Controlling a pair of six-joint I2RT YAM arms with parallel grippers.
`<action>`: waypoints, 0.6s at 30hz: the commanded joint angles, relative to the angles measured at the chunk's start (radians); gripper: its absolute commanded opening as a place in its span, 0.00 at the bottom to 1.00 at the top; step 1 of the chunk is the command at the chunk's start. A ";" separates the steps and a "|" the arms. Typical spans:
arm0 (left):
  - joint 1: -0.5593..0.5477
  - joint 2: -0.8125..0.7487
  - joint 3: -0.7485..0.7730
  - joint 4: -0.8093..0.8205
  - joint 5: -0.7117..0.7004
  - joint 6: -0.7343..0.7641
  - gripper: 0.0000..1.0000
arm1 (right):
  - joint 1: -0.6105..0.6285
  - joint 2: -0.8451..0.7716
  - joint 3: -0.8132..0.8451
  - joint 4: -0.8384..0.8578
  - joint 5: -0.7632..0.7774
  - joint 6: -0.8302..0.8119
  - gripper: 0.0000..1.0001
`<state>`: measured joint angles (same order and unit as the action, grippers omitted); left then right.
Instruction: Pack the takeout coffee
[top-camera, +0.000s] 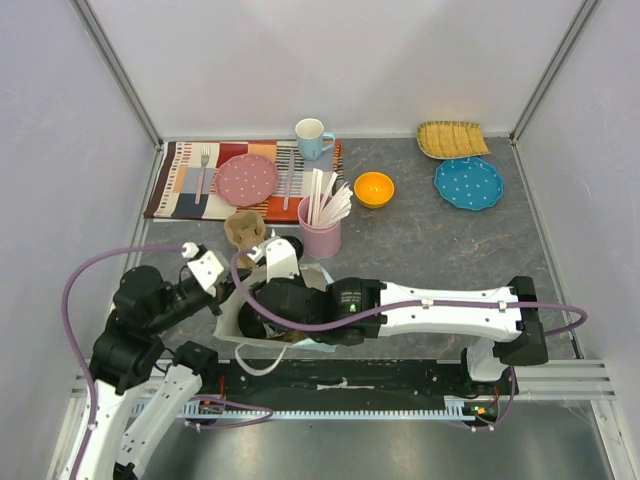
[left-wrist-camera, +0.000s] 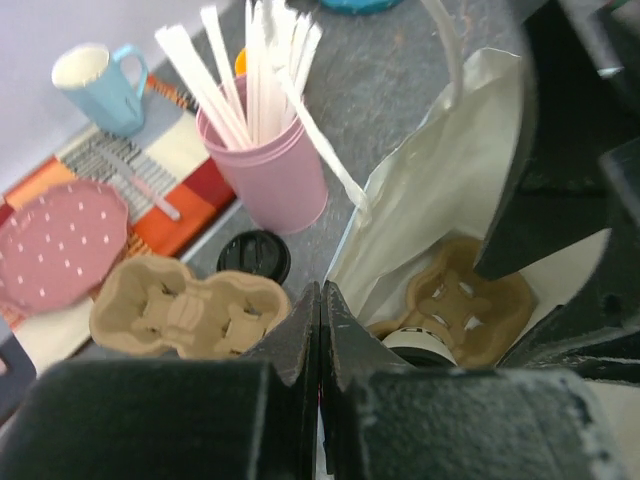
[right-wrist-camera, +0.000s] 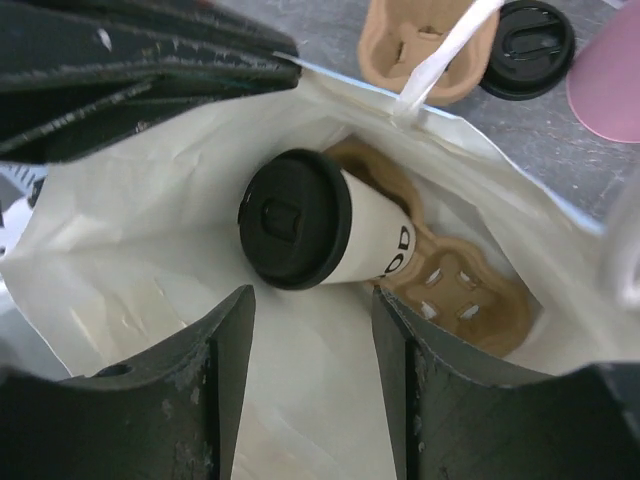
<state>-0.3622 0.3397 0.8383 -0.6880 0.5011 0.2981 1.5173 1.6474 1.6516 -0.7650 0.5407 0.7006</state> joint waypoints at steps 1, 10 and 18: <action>0.000 0.082 0.050 -0.015 -0.081 -0.105 0.02 | -0.028 0.012 0.080 -0.056 0.033 0.115 0.59; 0.000 0.085 0.013 -0.005 -0.052 -0.174 0.02 | -0.112 0.118 0.114 -0.054 -0.220 0.105 0.79; 0.000 0.071 0.002 -0.007 -0.045 -0.194 0.02 | -0.187 0.143 0.056 -0.031 -0.265 0.160 0.81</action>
<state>-0.3618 0.4240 0.8482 -0.7048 0.4416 0.1570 1.3613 1.8149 1.7294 -0.8093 0.2955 0.8181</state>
